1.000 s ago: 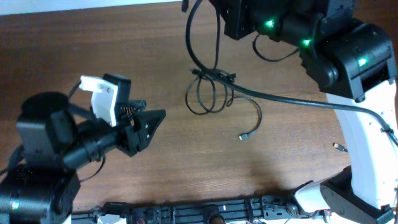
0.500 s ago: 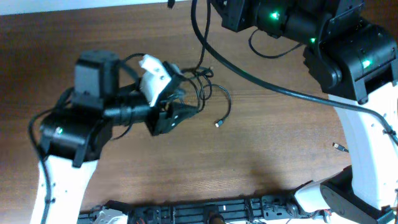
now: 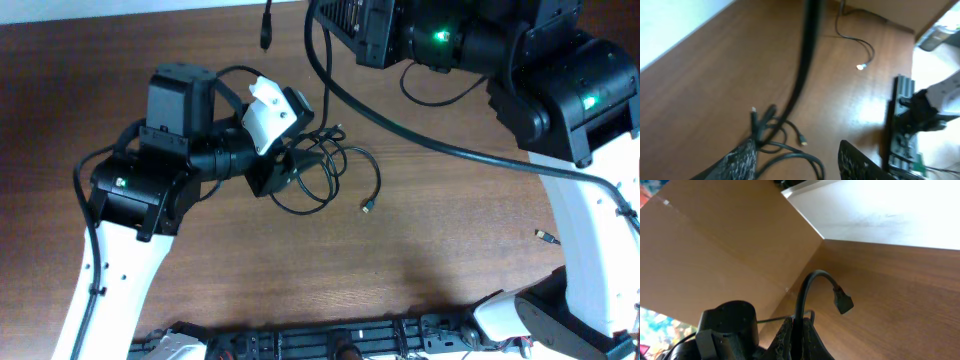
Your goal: Untangle cables
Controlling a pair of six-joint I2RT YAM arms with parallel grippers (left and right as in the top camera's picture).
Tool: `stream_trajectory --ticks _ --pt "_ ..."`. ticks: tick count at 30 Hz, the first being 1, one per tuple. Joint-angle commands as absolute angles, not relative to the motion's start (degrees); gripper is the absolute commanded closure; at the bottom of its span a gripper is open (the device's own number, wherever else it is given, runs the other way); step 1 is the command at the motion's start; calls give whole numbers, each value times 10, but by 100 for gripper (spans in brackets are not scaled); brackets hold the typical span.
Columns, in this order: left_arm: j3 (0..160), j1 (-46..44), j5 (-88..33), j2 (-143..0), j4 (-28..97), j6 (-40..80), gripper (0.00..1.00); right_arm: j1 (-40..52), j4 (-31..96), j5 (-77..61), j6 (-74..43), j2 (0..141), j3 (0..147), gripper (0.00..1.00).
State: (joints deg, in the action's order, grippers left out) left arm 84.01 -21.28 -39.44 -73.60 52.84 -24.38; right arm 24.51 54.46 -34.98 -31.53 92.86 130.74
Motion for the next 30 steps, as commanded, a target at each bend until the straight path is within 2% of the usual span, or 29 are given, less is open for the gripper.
stream_trajectory --ticks 1,5,8,10,14,25,30 --pt "844 -213 -385 -736 506 -254 46 244 540 -390 -320 921 1321 96" --pt "844 -214 -388 -737 497 -254 46 244 519 -410 -349 921 1321 96" --pt "844 -214 -388 -741 497 -253 70 244 488 -434 -370 921 1321 96" --pt "844 -214 -388 -745 497 -250 77 244 468 -449 -385 921 1321 96" --pt "844 -214 -405 -750 497 -245 99 243 470 -449 -385 921 1321 96" --pt "844 -214 -412 -750 498 -245 100 243 447 -430 -397 921 1321 96" --pt "844 -213 -411 -750 497 -155 100 233 447 -392 -397 921 1321 96"
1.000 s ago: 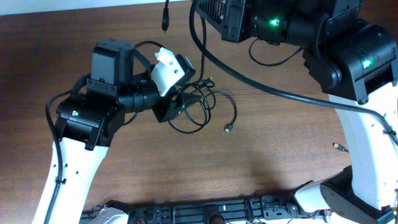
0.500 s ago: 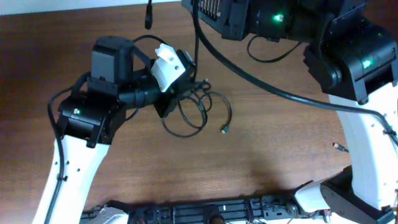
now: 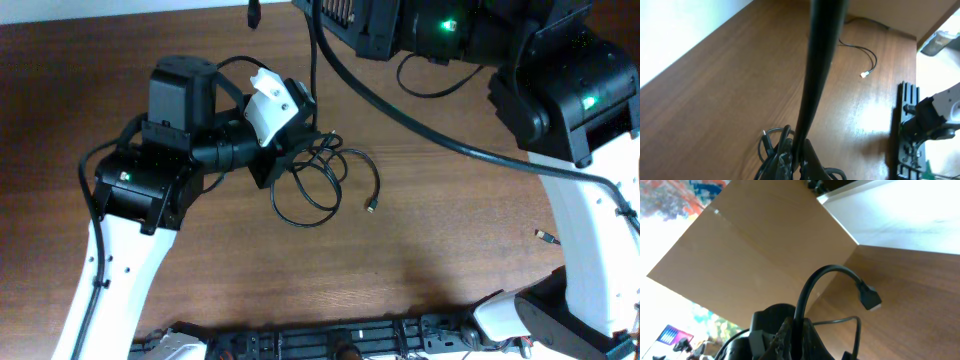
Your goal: Untangle cables
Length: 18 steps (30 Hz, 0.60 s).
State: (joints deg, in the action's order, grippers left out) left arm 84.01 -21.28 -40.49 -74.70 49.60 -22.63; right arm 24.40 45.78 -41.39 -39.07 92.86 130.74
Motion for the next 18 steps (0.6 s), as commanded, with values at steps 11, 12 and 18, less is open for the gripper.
stream_trajectory --ticks 11,12,18 --pt "844 -202 -472 -692 495 -84 100 108 548 -376 -308 922 1321 1" --pt "844 -194 -469 -679 495 -84 100 91 572 -372 -293 922 1321 1" --pt "844 -110 -461 -589 424 -34 100 18 752 -372 -131 924 1316 1"
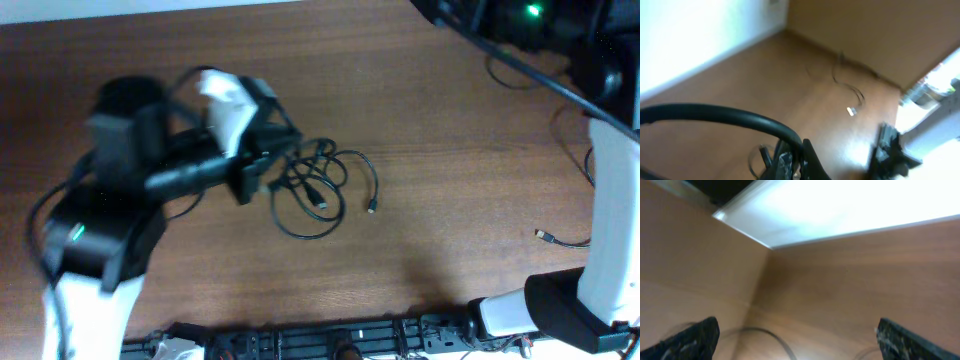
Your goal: Untangle cables
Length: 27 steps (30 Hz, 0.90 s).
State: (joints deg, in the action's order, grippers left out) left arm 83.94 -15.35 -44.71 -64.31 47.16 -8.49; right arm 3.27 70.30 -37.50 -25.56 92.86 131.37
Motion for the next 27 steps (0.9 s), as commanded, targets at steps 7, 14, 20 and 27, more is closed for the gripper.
stream_trajectory --ticks 7,14,20,27 --pt "844 -76 -461 -557 288 150 100 20 833 -373 -6 933 1314 1" --pt "844 -76 -449 -559 277 296 100 74 885 -404 264 940 1314 1" --pt "844 -76 -415 -559 276 414 100 164 885 -405 328 958 1314 11" --pt "844 -76 -393 -559 277 441 100 256 839 -409 328 986 1314 25"
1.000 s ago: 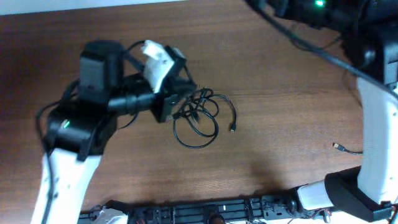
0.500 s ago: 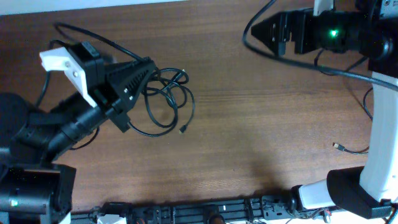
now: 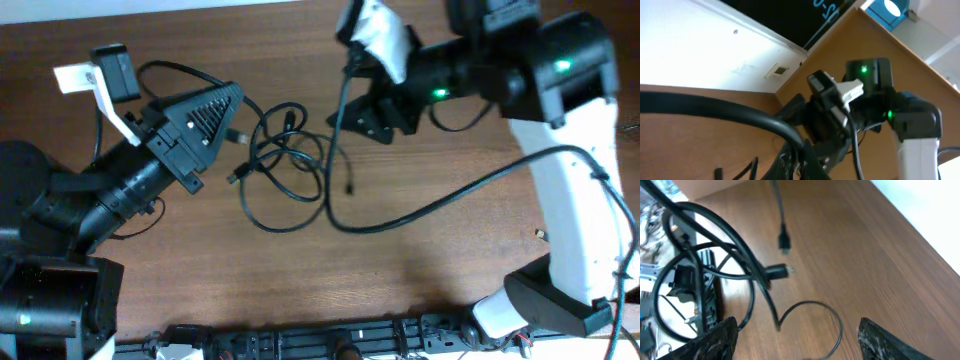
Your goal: Untangle cables
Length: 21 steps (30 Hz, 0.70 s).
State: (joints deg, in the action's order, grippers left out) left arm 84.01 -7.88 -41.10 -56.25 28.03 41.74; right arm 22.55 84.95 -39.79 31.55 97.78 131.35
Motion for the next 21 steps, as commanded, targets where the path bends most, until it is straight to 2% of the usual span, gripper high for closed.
stream_trajectory --ticks 1,3,5,6,9,19,21 --pt "844 -76 -389 -559 277 441 100 268 832 -409 328 987 1314 25" --pt "844 -76 -385 -561 277 441 100 287 820 -409 328 989 1314 27" --pt "844 -76 -385 -562 277 441 100 305 801 -409 328 990 1314 34" --pt "844 -76 -385 -563 277 441 100 309 795 -409 328 990 1314 42" --pt "844 -76 -385 -566 277 441 100 312 783 -409 326 990 1314 50" --pt "844 -76 -396 -569 272 472 100 311 753 -409 306 1015 1314 46" --pt "844 -76 -419 -569 260 474 100 311 745 -409 306 1021 1314 50"
